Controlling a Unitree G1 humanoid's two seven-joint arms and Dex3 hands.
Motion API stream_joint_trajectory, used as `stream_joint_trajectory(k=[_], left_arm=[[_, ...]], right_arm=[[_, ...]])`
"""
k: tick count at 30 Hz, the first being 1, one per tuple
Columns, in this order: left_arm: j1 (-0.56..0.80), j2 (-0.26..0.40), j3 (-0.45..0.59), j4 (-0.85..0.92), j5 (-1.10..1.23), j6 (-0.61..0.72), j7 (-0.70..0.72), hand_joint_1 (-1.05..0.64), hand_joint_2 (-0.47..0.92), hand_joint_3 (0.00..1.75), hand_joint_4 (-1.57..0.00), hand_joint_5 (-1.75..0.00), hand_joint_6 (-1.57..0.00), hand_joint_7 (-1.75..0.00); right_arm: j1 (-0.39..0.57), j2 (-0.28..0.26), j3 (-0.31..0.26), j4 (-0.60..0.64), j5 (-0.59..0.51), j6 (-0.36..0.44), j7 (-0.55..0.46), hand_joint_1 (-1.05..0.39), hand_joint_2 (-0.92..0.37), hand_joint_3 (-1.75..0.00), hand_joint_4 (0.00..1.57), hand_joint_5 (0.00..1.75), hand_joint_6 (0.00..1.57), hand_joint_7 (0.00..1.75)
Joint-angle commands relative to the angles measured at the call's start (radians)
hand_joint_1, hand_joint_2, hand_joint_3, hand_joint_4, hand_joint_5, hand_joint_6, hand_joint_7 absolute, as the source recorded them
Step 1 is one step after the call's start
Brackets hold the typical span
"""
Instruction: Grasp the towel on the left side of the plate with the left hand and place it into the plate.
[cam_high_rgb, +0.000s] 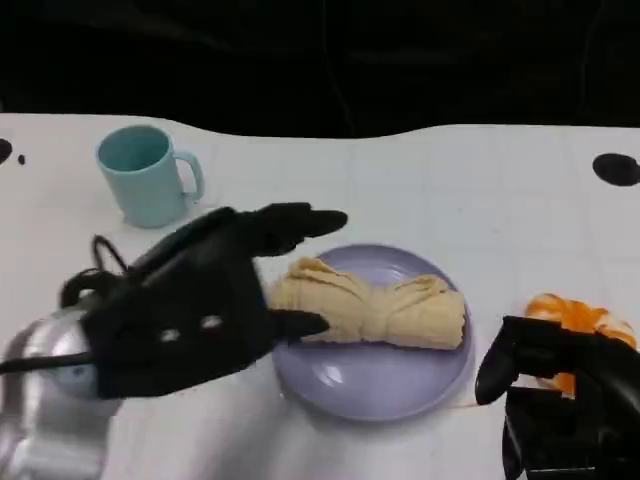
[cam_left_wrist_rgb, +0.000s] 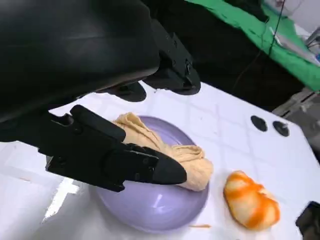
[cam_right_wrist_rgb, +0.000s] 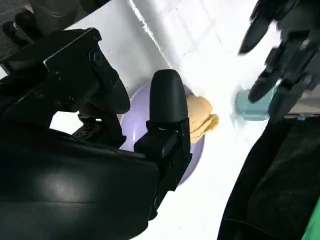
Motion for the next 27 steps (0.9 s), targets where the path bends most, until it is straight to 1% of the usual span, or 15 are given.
stream_joint_trajectory(k=[1,3,4,5,7,11,13,15,19,23,25,27], left_arm=[[0.080,0.039,0.089,-0.100,-0.113,0.023,-0.018,-0.49,0.92,0.29,-0.44,-0.66,-0.59,-0.09],[0.123,0.037,0.128,-0.131,-0.161,0.020,-0.003,-0.44,0.92,0.29,-0.49,-0.67,-0.63,-0.10],[0.160,0.024,0.159,-0.151,-0.194,0.016,0.009,-0.41,0.92,0.28,-0.53,-0.65,-0.66,-0.10],[0.190,0.014,0.184,-0.167,-0.222,0.014,0.021,-0.39,0.92,0.28,-0.62,-0.58,-0.71,-0.08],[0.249,-0.019,0.238,-0.200,-0.293,0.026,0.043,-0.37,0.92,0.29,-0.69,-0.54,-0.76,-0.07],[0.327,-0.063,0.297,-0.231,-0.390,0.019,0.090,-0.35,0.92,0.29,-0.79,-0.57,-0.84,-0.09],[0.352,-0.082,0.316,-0.239,-0.434,0.018,0.111,-0.36,0.92,0.28,-0.80,-0.61,-0.87,-0.09],[0.381,-0.115,0.343,-0.253,-0.499,0.037,0.139,-0.37,0.92,0.25,-0.82,-0.67,-0.92,-0.10],[0.436,-0.152,0.376,-0.280,-0.593,0.061,0.191,-0.38,0.92,0.21,-0.85,-0.77,-0.98,-0.10],[0.501,-0.200,0.410,-0.316,-0.703,0.105,0.256,-0.35,0.92,0.18,-0.85,-0.86,-1.03,-0.11],[0.535,-0.232,0.432,-0.338,-0.796,0.169,0.305,-0.32,0.92,0.19,-0.84,-0.90,-1.05,-0.11],[0.561,-0.256,0.439,-0.351,-0.855,0.206,0.350,-0.29,0.92,0.19,-0.83,-0.94,-1.06,-0.11]], right_arm=[[0.007,-0.012,-0.010,-0.019,0.001,0.028,0.001,0.08,-0.46,-1.40,0.81,1.75,0.64,1.64],[0.007,-0.008,-0.011,-0.029,0.008,0.050,0.002,0.09,-0.47,-1.41,0.80,1.75,0.64,1.63],[0.007,-0.006,-0.012,-0.036,0.012,0.067,0.002,0.09,-0.48,-1.41,0.79,1.75,0.63,1.63],[0.006,-0.004,-0.013,-0.042,0.015,0.081,0.002,0.11,-0.49,-1.39,0.78,1.75,0.62,1.63],[0.005,0.003,-0.017,-0.054,0.024,0.105,0.002,0.11,-0.50,-1.38,0.77,1.75,0.62,1.63],[0.005,0.018,-0.028,-0.080,0.035,0.141,-0.003,0.11,-0.50,-1.36,0.75,1.75,0.62,1.62],[0.015,0.027,-0.033,-0.097,0.041,0.153,-0.010,0.10,-0.51,-1.36,0.74,1.75,0.61,1.62],[0.052,0.045,-0.038,-0.105,0.047,0.122,-0.010,0.10,-0.51,-1.36,0.73,1.75,0.61,1.61],[0.092,0.063,-0.040,-0.100,0.048,0.068,-0.001,0.07,-0.54,-1.34,0.73,1.75,0.61,1.61],[0.098,0.069,-0.042,-0.082,0.057,0.039,0.012,0.07,-0.56,-1.33,0.75,1.75,0.62,1.62],[0.094,0.067,-0.042,-0.074,0.058,0.036,0.017,0.07,-0.55,-1.33,0.74,1.75,0.62,1.61],[0.089,0.063,-0.038,-0.066,0.053,0.028,0.019,0.07,-0.55,-1.33,0.73,1.75,0.62,1.61]])
